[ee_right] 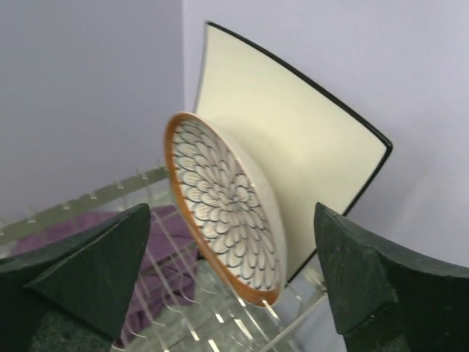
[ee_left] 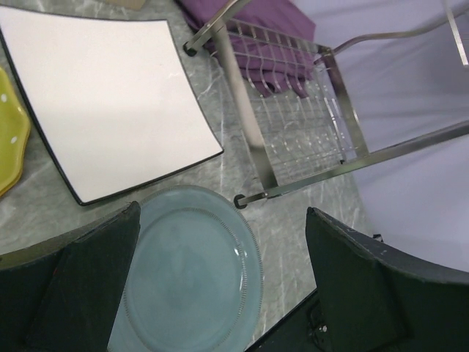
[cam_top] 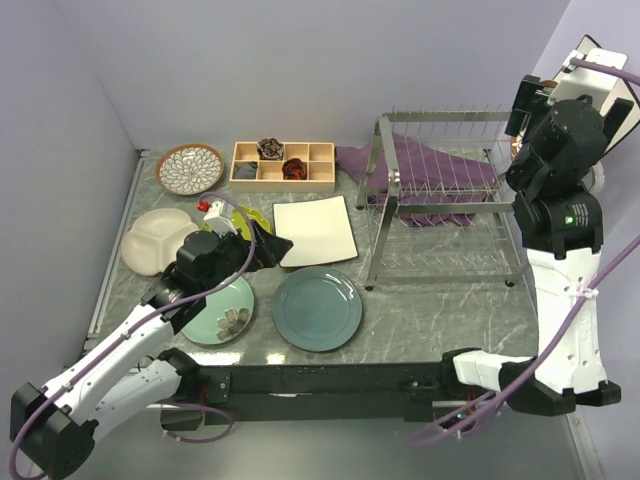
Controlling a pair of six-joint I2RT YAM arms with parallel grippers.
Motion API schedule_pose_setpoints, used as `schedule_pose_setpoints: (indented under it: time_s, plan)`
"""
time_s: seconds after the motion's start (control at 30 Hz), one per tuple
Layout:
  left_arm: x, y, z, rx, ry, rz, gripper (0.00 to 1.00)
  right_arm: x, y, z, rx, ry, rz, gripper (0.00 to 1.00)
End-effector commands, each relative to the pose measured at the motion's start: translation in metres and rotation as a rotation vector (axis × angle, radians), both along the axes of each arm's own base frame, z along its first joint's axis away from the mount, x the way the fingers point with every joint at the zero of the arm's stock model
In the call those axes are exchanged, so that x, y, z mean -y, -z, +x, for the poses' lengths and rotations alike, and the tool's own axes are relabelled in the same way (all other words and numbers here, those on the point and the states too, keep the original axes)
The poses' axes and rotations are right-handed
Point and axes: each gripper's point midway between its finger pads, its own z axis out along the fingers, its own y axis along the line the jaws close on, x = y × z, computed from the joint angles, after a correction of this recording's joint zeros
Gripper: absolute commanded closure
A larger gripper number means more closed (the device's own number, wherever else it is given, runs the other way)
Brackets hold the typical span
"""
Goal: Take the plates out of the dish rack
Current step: Unload the plate from the dish rack.
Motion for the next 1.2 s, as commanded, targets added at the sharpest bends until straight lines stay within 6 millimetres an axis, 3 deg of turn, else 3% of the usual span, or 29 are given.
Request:
schedule_pose_setpoints:
  time_s: [0.0,0.33,0.37,0.43,0.63,0.8,1.17]
  plan:
    - [0.000,-0.022,-0.002,0.095,0.007,-0.035,0.01,0.011,0.006,-0.004,-0.053,-0.024,0.018,0.07]
    - [0.007,-0.019,-0.006,0.082,0.039,-0.039,0.01,0.040,0.033,0.006,-0.149,0.115,0.009,0.34]
    - [0.007,-0.020,-0.007,0.085,0.039,-0.042,0.01,0.041,0.034,0.007,-0.148,0.112,0.009,0.43]
    - [0.006,-0.021,-0.007,0.089,0.036,-0.043,0.01,0.042,0.039,0.011,-0.151,0.115,0.006,0.50]
    - [0.006,-0.023,-0.009,0.092,0.039,-0.045,0.01,0.051,0.049,0.019,-0.189,0.159,-0.011,0.48]
    - [0.007,-0.023,-0.010,0.094,0.040,-0.048,0.00,0.055,0.060,0.027,-0.222,0.185,-0.029,0.53]
    - [0.008,-0.024,-0.012,0.095,0.047,-0.056,0.01,0.073,0.057,0.028,-0.260,0.266,-0.109,0.64]
